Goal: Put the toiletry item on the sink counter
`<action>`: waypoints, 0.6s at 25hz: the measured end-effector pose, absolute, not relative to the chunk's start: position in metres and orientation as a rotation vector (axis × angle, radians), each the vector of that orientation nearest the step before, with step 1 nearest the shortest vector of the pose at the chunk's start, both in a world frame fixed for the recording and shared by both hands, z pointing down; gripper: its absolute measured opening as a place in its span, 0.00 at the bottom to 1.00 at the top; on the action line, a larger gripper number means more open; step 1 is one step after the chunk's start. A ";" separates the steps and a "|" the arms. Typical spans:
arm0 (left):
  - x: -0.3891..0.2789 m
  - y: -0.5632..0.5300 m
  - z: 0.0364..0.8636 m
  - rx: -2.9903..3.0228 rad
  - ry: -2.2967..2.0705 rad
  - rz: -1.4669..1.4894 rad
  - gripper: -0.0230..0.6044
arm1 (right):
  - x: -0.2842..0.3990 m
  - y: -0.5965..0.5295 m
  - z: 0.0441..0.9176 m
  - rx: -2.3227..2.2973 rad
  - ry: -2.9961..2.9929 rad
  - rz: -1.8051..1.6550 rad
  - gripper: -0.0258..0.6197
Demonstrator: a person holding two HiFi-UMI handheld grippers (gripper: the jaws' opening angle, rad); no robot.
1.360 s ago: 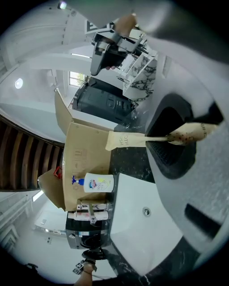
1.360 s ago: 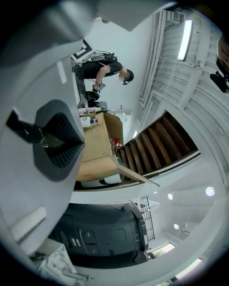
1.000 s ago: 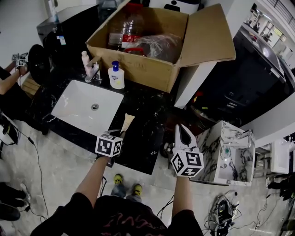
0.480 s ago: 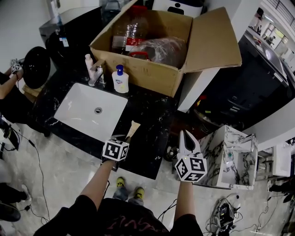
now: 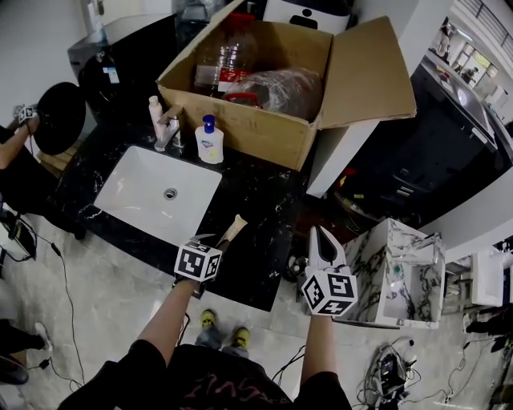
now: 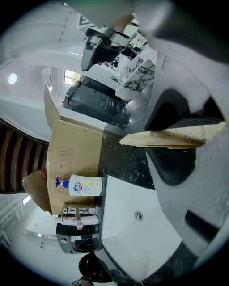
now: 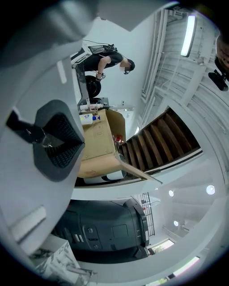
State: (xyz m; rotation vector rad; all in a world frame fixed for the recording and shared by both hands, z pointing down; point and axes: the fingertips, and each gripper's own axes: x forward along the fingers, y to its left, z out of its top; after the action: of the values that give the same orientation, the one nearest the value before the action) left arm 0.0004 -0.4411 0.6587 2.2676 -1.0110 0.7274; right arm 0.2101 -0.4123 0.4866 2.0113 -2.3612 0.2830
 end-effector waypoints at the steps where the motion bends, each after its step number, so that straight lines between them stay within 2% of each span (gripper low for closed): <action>1: -0.001 -0.440 0.656 2.273 -1.011 0.714 0.23 | 0.209 -0.412 0.485 2.012 -2.364 0.278 0.04; 8: -0.011 -0.435 0.632 2.313 -1.033 0.664 0.23 | 0.198 -0.406 0.472 2.014 -2.395 0.253 0.04; 15: -0.024 -0.433 0.606 2.337 -1.095 0.590 0.13 | 0.192 -0.396 0.465 2.026 -2.405 0.247 0.04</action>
State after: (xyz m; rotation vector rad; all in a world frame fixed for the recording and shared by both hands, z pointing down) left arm -0.0239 -0.4330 0.6061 2.3369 -1.0951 0.5904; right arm 0.1924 -0.3960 0.4646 2.0263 -2.4053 0.2470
